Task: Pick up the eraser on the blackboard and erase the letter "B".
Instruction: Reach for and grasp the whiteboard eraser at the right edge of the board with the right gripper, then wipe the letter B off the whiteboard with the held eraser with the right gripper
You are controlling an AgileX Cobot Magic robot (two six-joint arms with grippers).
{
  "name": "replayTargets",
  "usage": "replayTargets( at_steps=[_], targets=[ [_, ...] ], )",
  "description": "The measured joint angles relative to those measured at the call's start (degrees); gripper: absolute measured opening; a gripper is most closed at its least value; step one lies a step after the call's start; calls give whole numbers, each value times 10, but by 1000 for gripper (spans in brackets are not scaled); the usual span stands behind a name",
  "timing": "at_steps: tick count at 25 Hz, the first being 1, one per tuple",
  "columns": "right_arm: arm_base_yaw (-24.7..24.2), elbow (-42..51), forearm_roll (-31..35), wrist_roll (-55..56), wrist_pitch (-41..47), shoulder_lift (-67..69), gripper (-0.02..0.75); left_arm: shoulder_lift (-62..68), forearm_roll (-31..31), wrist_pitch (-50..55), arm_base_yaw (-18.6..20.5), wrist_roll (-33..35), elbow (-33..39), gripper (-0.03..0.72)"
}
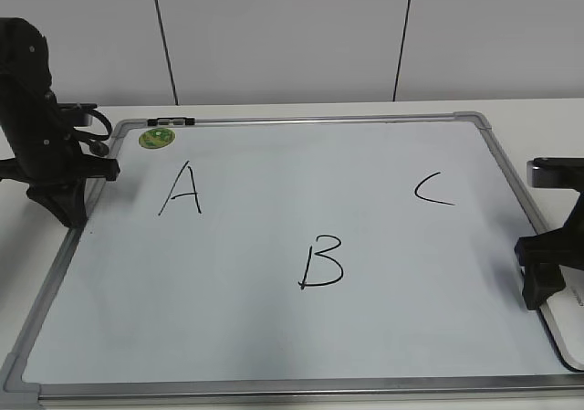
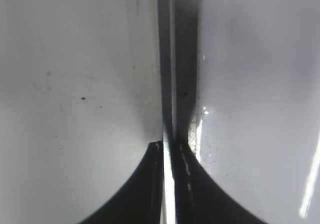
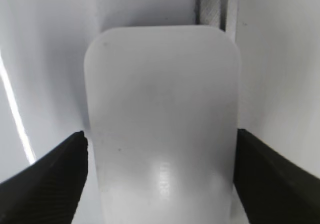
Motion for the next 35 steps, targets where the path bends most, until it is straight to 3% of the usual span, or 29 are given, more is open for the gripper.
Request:
replayTargets(
  at_steps=[3,10,24,30,35],
  targets=[
    [0,-1,0,0,0,2,655,0,0,0,0,0,0,20],
    [-1,-1,0,0,0,3,541,0,0,0,0,0,0,20],
    [-1,-1,-6,0,0,3,531,0,0,0,0,0,0,20],
    [2,-26,25,0,40,6,531,0,0,0,0,0,0,20],
    [48,-96,30,0,85,6,531,0,0,0,0,0,0,20]
  ],
)
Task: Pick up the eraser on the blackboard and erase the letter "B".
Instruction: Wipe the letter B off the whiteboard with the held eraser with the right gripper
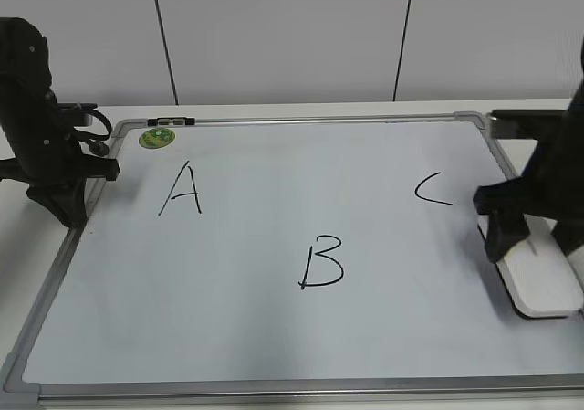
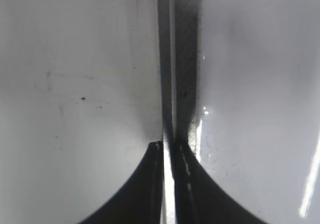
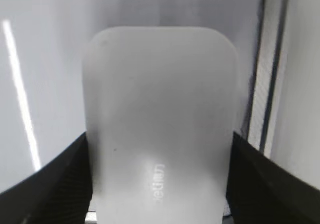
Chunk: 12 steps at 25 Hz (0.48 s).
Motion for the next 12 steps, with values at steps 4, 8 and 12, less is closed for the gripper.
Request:
replayTargets(
  at_steps=[4,8,12],
  targets=[
    [40,-56,1,0,28,7,531,0,0,0,0,0,0,20],
    [79,-129,2,0,79,55,531,0,0,0,0,0,0,20],
    [106,-194,3,0,112,105,531,0,0,0,0,0,0,20]
  ],
)
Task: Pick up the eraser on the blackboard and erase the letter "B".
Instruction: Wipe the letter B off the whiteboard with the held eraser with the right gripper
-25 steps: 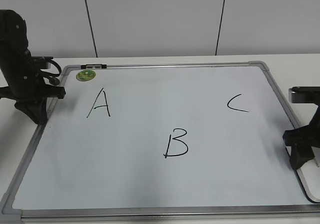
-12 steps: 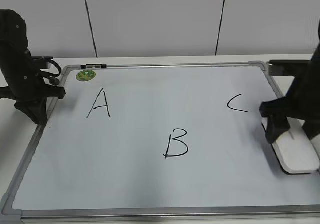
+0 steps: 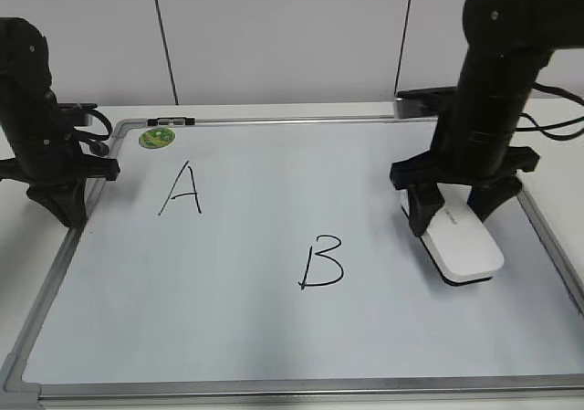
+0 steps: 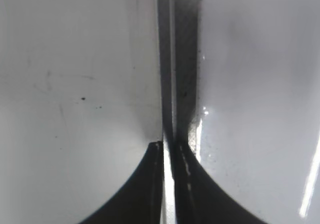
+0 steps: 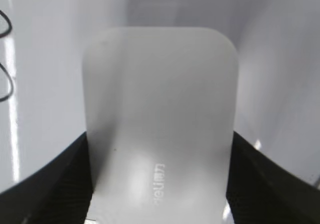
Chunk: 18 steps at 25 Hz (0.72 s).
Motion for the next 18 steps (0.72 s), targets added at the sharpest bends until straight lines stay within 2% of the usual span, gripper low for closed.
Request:
replayTargets(
  at_steps=[9,18],
  targets=[
    [67,-110,1,1,27,89,530,0,0,0,0,0,-1,20],
    [98,-149,-6,14,33,154,530,0,0,1,0,0,-1,20]
  ],
)
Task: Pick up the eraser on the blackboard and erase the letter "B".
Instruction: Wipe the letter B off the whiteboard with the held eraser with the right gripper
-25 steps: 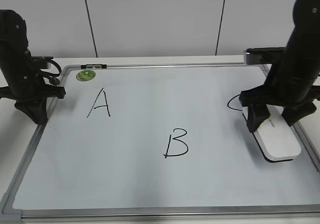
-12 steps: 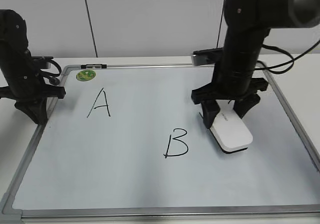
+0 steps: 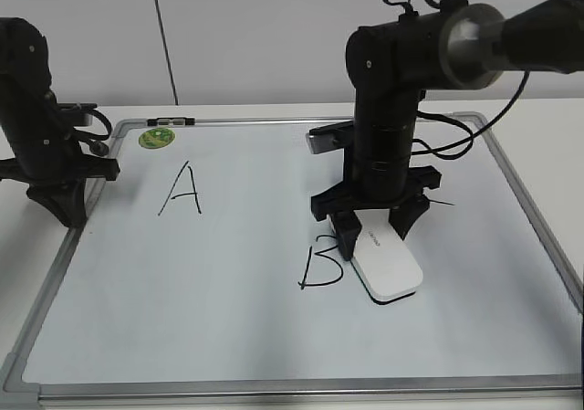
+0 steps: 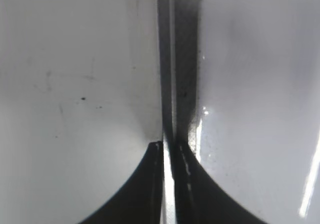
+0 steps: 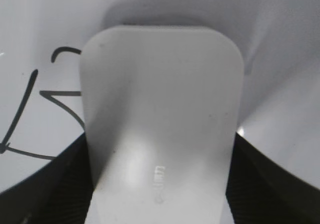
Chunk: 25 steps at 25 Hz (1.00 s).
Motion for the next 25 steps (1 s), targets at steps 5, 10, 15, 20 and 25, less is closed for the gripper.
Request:
replayTargets(
  at_steps=[5,10,15,20,25],
  targets=[
    [8,-3,-9,7,3,1,529,0,0,0,0,0,0,20],
    [19,-3,-15,8,3,1,529,0,-1,0,0,0,0,20],
    [43,-4,-15,8,3,3,529,0,-5,0,0,0,0,20],
    [71,-5,-5,8,-1,4,529,0,-7,0,0,0,0,20],
    [104,-5,-1,8,-4,5,529,0,-7,0,0,0,0,20]
  ],
)
